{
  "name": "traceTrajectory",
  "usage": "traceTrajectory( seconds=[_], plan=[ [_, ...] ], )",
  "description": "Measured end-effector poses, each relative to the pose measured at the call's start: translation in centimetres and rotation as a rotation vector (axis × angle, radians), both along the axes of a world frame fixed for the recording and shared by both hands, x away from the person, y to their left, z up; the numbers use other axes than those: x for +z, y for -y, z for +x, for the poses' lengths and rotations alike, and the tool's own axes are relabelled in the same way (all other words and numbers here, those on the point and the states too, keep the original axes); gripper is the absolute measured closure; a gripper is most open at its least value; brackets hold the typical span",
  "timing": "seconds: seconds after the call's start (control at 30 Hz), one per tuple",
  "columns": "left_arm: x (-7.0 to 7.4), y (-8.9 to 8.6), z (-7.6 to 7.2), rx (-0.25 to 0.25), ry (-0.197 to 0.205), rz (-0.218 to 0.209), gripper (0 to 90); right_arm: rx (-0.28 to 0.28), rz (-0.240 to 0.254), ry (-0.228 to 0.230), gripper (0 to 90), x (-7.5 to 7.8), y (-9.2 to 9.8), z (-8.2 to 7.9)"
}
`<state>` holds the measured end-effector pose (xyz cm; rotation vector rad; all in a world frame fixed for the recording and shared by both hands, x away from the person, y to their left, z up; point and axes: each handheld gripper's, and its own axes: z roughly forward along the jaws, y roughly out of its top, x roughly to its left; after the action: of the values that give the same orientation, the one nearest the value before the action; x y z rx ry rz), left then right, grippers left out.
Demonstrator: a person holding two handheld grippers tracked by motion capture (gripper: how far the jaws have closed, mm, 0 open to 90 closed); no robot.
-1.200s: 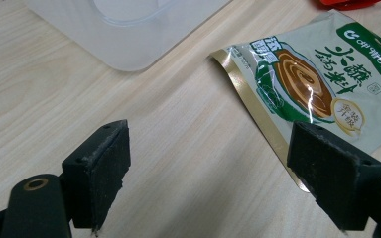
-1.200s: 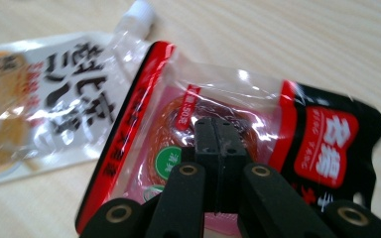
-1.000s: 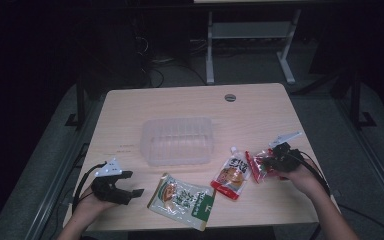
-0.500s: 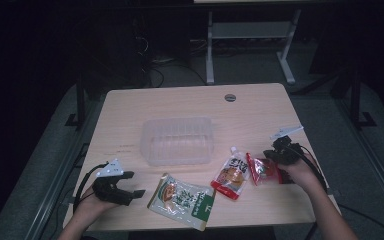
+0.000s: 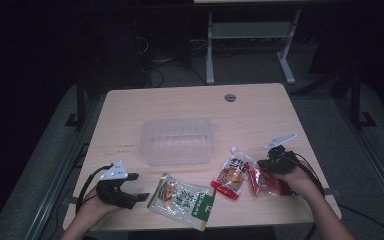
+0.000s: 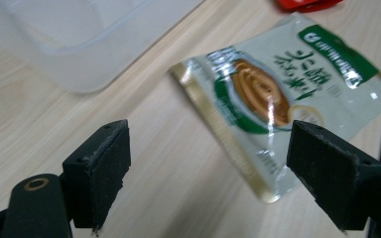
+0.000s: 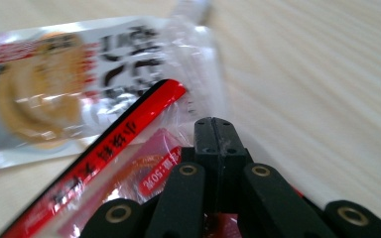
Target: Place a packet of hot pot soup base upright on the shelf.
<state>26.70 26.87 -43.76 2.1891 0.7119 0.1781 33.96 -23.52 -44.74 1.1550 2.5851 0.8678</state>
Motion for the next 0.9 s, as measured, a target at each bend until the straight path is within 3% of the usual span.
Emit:
traceTrajectory(
  seconds=[0.13, 0.27, 0.33, 0.37, 0.47, 0.6, 0.63, 0.67, 0.7, 0.73, 0.8, 0.9],
  plan=[
    [0.5, 1.1, -0.4, -0.029, 0.007, -0.008, 20.4, 0.043, 0.016, -0.009, 89.8, 0.1, -0.5, -0.6],
    [1.4, 2.6, -0.8, -0.056, 0.017, -0.039, 23.0, 0.027, 0.036, 0.007, 89.7, 0.8, -0.2, -0.9],
    [1.9, 3.7, -0.9, -0.081, 0.012, -0.054, 31.1, 0.001, 0.053, 0.019, 84.1, 1.4, 0.5, -1.4],
    [2.0, 4.3, -0.9, -0.092, 0.019, -0.062, 31.1, 0.001, 0.053, 0.019, 84.1, 1.4, 0.5, -1.4],
    [2.4, 6.2, -0.8, -0.132, 0.025, -0.060, 40.9, -0.036, 0.056, 0.028, 70.7, 1.8, 1.1, -1.9],
    [2.6, 9.3, -0.1, -0.203, 0.004, -0.058, 58.3, -0.085, 0.081, 0.033, 57.6, 2.2, 2.0, -2.8],
    [2.6, 9.9, 0.0, -0.210, 0.003, -0.061, 66.3, -0.103, 0.093, 0.036, 52.6, 2.2, 2.5, -3.2],
    [2.7, 10.7, 0.2, -0.221, 0.000, -0.062, 66.3, -0.103, 0.093, 0.036, 52.6, 2.2, 2.5, -3.2],
    [2.7, 11.5, 0.3, -0.234, -0.002, -0.059, 74.7, -0.125, 0.100, 0.037, 47.0, 2.1, 2.9, -3.7],
    [2.7, 12.3, 0.5, -0.246, 0.002, -0.056, 74.7, -0.125, 0.100, 0.037, 47.0, 2.1, 2.9, -3.7],
    [2.7, 13.7, 0.7, -0.263, 0.003, -0.052, 84.8, -0.140, 0.097, 0.047, 40.9, 2.0, 3.4, -4.0],
    [2.6, 15.9, 1.1, -0.282, 0.003, -0.052, 88.7, -0.143, 0.090, 0.060, 38.6, 2.1, 3.7, -4.0]
  ],
)
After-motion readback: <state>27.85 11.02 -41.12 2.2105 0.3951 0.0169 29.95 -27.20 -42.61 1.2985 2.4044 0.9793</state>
